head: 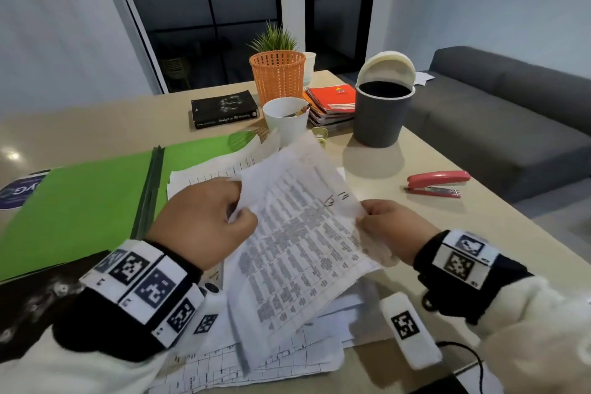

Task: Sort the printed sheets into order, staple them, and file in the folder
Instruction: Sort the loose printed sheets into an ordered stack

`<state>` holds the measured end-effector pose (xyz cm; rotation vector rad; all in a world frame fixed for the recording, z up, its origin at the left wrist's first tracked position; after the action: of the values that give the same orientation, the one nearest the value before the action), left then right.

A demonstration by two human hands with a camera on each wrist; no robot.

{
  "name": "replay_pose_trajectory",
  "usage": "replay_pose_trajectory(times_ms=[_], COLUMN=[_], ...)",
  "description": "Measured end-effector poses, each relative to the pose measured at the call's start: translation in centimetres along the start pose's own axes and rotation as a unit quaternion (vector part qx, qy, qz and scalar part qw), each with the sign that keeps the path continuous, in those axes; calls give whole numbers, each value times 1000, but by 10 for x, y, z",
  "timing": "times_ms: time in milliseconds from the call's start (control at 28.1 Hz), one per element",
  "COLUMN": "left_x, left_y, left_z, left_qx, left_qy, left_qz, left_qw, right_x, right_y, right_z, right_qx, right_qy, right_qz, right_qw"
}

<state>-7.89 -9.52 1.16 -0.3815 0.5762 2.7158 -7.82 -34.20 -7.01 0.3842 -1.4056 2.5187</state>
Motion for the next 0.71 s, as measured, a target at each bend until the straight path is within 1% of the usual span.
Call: replay_pose_trajectory(times_ms=[71,143,249,356,499,534,606,677,713], left_x=[2,3,5,9,18,21,27,31,33], left_y=[4,7,7,8,12,15,24,29,30], left_z=[-3,-7,-18,-32,-50,-53,-56,-58,-60], left_qx=[-17,-26,-33,-76,-97,-96,-88,-74,-74], left_qy=[-19,-33,-71,-103,-158,-175,-206,-223,-236], left_qz=[-26,-43,-38,-58,-78,-82,-88,-85,-88], left_qw=[999,998,996,990,980,976,971,968,965], right_x=[0,-2,-5,-6,-5,-4,-3,-1,2], right_y=[-8,-16,-21,-21,-11,-10,-11,-15,-19], right_z=[-16,-29,-43,-51,-53,-54,-54,-54,-53], right_qx=[8,20,20,14,0,-11,-67,-131,-146], right_qy=[-38,-60,-81,-107,-125,-126,-124,-132,-142], right_qz=[4,12,16,6,-18,-22,-25,-11,0], right_qw=[999,998,996,994,992,992,990,983,979])
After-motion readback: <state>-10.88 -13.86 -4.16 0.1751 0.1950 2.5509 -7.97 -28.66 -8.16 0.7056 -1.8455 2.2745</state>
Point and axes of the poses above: each hand's wrist, its own x-axis away from the middle knuckle, its own z-axis out of the back of the hand, y = z × x, the point moved 4 cm from there along -x, towards the middle knuckle, and after that the axes turned 1 degree about z, right-handed, at the moved point
